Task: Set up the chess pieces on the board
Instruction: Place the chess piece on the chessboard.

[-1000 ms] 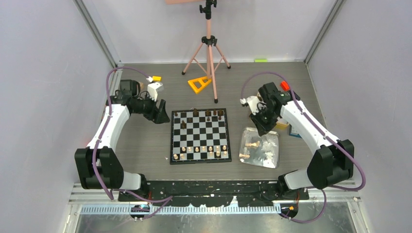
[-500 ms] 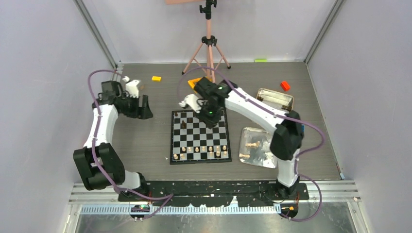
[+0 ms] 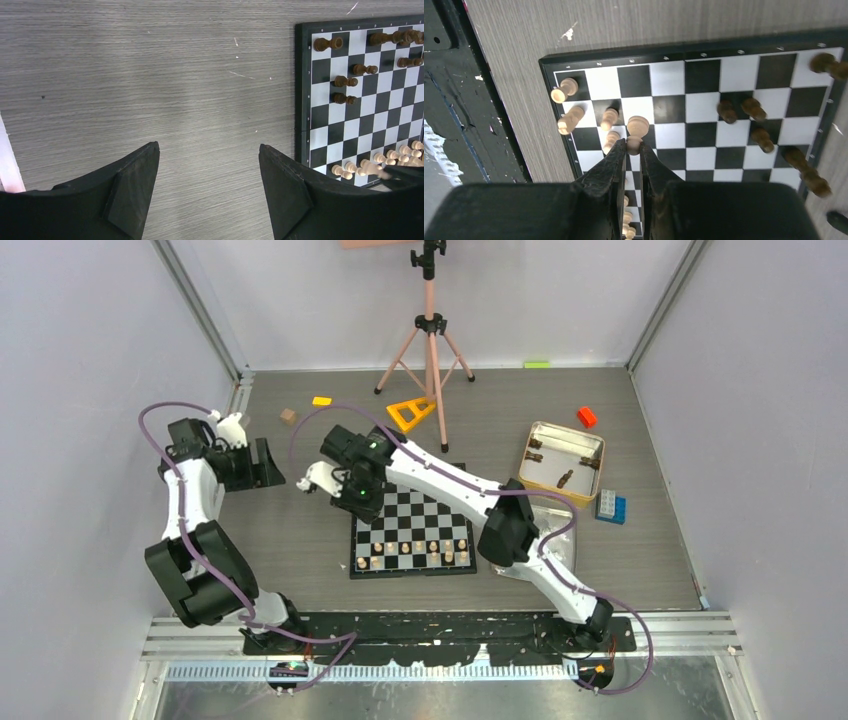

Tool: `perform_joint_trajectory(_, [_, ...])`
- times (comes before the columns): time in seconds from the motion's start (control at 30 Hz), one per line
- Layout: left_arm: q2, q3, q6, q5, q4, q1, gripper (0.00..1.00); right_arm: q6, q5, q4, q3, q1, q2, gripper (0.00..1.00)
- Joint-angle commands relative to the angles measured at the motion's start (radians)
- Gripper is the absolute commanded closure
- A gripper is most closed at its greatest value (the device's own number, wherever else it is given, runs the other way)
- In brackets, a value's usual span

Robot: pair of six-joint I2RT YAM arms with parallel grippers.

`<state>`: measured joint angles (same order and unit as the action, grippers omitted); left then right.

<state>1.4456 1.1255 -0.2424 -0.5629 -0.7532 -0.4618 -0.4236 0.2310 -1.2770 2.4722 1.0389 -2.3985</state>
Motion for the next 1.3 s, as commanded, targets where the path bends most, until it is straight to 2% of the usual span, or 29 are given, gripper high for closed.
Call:
perform_joint_trajectory(0.0, [-0.008, 0.031, 0.006, -0.033, -0.001, -0.026, 0.25, -0.005, 0.016, -0.057, 0.081, 0.038, -0.035, 0.96])
perform_joint_trajectory(0.57, [-0.027, 0.028, 0.0, -0.046, -0.017, -0.047, 0.24, -0.017, 0.016, -0.032, 0.078, 0.091, -0.133, 0.97])
perform_joint_trajectory(1.27, [-0.015, 0.029, -0.014, -0.067, -0.027, -0.048, 0.24, -0.013, 0.0, -0.012, 0.078, 0.114, -0.158, 0.96])
